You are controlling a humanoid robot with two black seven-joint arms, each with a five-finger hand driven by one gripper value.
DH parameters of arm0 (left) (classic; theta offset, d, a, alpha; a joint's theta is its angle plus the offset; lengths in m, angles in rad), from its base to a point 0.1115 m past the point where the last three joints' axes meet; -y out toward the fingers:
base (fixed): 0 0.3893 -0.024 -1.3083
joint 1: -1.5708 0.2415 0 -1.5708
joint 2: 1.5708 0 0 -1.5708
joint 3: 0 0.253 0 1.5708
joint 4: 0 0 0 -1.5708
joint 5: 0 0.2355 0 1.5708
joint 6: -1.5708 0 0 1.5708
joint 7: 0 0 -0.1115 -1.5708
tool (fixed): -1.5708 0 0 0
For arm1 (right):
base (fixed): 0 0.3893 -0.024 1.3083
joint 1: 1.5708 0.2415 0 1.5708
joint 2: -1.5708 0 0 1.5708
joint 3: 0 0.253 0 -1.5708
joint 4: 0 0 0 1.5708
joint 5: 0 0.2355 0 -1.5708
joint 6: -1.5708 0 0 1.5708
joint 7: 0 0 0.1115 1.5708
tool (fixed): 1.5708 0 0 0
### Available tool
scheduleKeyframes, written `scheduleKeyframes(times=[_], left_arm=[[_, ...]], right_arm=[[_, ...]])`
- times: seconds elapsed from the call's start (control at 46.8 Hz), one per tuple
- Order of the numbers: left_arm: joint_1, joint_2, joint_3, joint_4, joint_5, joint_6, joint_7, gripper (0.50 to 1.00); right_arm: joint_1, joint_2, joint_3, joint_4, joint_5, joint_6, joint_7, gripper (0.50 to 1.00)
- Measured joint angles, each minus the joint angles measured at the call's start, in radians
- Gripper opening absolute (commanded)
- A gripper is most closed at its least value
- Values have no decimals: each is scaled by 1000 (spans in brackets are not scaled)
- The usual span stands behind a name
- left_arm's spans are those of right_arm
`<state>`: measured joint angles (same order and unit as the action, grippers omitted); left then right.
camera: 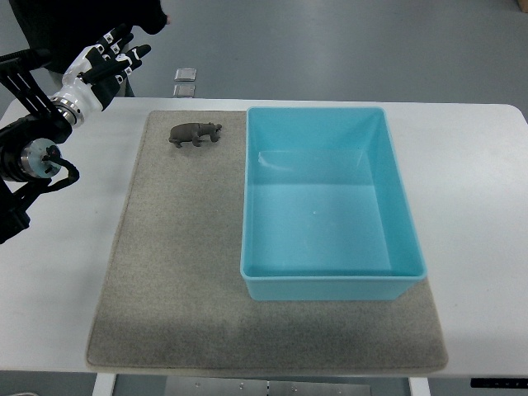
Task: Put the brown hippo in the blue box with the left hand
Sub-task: 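Move the left hand forward toward the brown hippo, fingers open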
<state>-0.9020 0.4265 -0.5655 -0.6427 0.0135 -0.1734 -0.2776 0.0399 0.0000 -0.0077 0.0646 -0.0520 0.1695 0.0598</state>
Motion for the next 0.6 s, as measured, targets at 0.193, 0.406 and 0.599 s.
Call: scheduleKeyframes(times=[0.193, 0.406, 0.599], left_arm=[[0, 0, 0, 1, -2, 0, 0, 996], [0, 0, 1, 3, -4, 0, 0, 996], [-1, -1, 1, 3, -9, 0, 0, 996]], right_arm=[[0, 0, 0, 0, 0, 0, 0, 936], [0, 0, 0, 0, 0, 0, 0, 936], [0, 0, 0, 0, 0, 0, 0, 936]])
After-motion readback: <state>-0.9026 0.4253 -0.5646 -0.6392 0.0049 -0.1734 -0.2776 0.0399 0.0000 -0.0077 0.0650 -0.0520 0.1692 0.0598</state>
